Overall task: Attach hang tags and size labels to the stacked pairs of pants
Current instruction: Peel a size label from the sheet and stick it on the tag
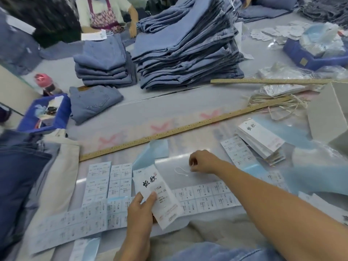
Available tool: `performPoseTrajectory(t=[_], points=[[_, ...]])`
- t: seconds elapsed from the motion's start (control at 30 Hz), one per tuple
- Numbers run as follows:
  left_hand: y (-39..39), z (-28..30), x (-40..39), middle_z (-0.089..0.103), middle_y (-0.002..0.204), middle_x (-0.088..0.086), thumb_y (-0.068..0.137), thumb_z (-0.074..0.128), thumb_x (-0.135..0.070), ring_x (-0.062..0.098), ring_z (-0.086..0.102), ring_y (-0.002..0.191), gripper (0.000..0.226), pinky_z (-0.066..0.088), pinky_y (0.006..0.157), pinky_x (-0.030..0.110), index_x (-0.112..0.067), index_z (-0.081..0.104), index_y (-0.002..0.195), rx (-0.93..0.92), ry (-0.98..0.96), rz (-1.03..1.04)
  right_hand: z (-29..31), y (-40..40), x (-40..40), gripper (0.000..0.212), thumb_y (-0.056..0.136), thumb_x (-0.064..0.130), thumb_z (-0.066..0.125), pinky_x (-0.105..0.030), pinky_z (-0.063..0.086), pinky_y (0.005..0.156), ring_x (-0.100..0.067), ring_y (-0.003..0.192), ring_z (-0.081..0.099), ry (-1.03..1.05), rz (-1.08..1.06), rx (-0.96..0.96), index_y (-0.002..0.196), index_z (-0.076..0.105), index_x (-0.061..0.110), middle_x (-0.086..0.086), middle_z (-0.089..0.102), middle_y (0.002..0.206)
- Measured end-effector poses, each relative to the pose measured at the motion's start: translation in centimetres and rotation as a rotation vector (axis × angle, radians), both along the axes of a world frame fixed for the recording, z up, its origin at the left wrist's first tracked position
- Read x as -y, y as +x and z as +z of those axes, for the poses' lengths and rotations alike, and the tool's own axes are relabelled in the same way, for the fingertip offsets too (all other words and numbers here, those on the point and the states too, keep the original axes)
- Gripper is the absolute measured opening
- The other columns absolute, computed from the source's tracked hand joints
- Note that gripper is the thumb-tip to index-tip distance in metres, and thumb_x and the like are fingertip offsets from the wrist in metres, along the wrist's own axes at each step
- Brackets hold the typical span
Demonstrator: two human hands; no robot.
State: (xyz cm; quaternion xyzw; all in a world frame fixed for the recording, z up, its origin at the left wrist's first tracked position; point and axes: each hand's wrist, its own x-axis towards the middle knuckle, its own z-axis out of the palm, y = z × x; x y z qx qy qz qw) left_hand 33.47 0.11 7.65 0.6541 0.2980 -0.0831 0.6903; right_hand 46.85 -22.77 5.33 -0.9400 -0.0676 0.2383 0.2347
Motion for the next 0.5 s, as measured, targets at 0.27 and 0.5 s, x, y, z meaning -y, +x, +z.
performPoseTrajectory(t=[0.27,0.5], points=[[-0.6,-1.2,-0.5,0.079,0.095,-0.006,0.099,0.062,-0.011,0.014,0.076,0.082,0.018,0.058,0.068,0.037,-0.024,0.073,0.104,-0.014,0.01,-0.02,-3.5,-0.1,1.0,0.004,0.092,0.019,0.069,-0.023,0.049,0.08,-0.013,0.09,0.062,0.08,0.0,0.057,0.095,0.071,0.016,0.005,0.067,0.096],[-1.0,-0.6,-0.1,0.08,0.095,-0.004,0.097,0.064,-0.001,0.014,0.077,0.086,0.021,0.062,0.065,0.033,-0.019,0.072,0.106,0.033,0.01,-0.073,-1.5,-0.2,1.0,0.013,0.096,0.009,0.06,-0.022,0.046,0.073,-0.016,0.088,0.062,0.012,0.02,0.147,0.096,0.072,0.014,0.002,0.071,0.096]])
